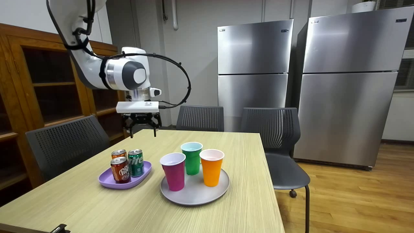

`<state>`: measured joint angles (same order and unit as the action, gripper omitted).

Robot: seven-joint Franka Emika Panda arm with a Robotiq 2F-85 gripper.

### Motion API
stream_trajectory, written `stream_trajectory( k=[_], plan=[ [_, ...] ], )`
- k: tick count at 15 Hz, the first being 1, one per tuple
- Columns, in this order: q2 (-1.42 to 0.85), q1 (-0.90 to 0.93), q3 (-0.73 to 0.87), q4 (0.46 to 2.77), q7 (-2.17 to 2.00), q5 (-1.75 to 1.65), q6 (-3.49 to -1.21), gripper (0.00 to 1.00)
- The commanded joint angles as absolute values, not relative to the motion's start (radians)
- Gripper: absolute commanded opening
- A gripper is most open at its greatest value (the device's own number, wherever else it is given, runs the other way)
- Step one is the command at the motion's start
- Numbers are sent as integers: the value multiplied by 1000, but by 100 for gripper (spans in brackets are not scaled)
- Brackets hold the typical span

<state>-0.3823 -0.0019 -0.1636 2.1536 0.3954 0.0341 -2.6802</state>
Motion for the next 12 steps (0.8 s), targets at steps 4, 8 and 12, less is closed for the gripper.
stream_trajectory(
  k=[4, 8, 12],
  plan=[
    [-241, -7, -131, 2219, 356, 22, -2574, 100],
    [-182, -10, -97, 2254, 328, 27, -2539, 100],
    [-110, -22, -77, 2303, 350, 54, -2525, 100]
  ],
)
